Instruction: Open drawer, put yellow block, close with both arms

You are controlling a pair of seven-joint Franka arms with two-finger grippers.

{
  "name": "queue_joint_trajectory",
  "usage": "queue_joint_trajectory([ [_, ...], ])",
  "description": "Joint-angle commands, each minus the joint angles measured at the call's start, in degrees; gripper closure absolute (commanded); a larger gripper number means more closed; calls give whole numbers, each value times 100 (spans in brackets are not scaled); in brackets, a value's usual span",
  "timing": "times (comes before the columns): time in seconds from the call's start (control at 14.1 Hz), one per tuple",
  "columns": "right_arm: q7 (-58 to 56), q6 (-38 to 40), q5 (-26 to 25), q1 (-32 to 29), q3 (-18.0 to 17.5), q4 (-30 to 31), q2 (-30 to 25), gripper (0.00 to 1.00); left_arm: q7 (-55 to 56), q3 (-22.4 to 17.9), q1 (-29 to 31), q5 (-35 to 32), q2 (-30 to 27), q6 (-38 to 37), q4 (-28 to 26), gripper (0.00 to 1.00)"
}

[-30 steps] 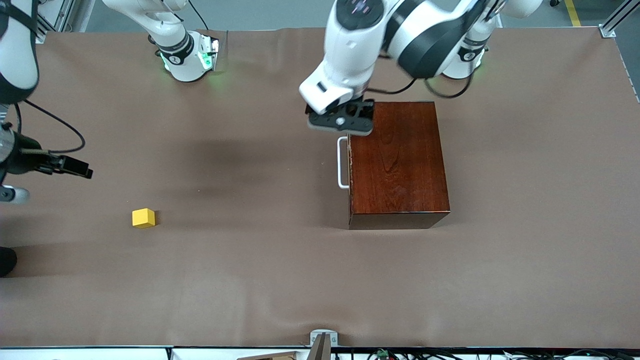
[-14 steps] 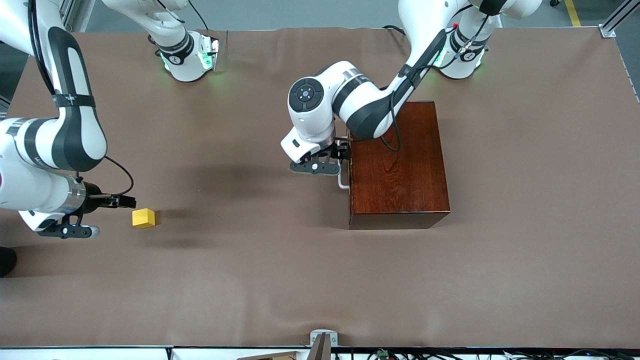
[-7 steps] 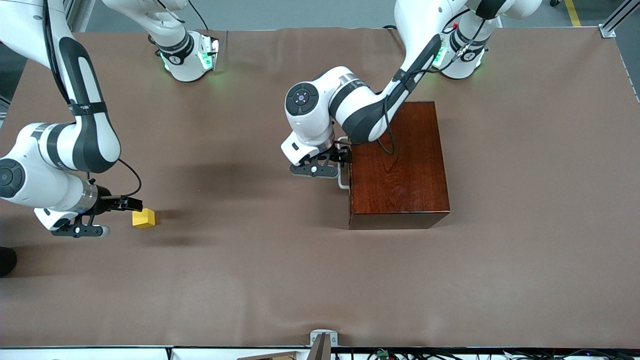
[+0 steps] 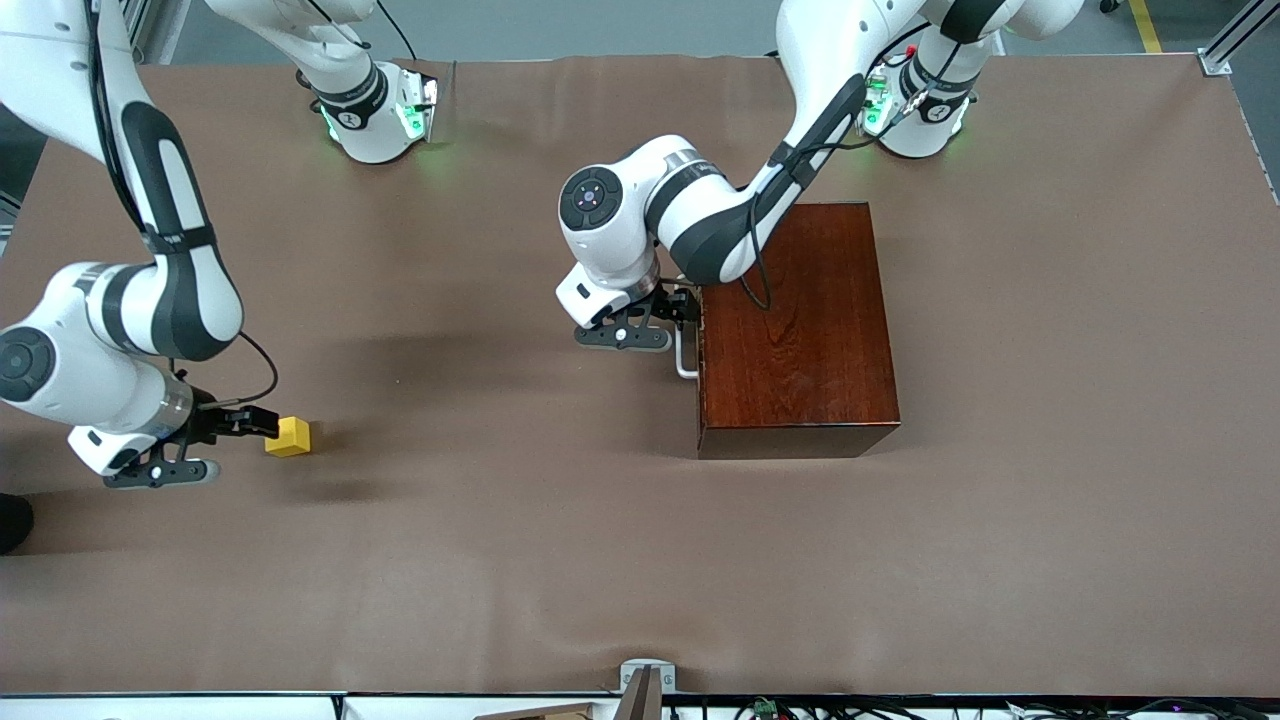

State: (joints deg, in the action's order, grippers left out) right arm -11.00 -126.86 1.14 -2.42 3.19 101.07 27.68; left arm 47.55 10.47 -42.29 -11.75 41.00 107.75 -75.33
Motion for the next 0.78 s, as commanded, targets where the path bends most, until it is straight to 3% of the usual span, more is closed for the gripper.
queue_joint_trajectory([
  [0.0,-157,-6,-18,-145,-73,-367,430,0,132,-27,-69,-91,154,0,132,0],
  [0.71,-183,-41,26,-180,-73,-377,880,0,140,-220,-60,-267,128,-61,114,0],
])
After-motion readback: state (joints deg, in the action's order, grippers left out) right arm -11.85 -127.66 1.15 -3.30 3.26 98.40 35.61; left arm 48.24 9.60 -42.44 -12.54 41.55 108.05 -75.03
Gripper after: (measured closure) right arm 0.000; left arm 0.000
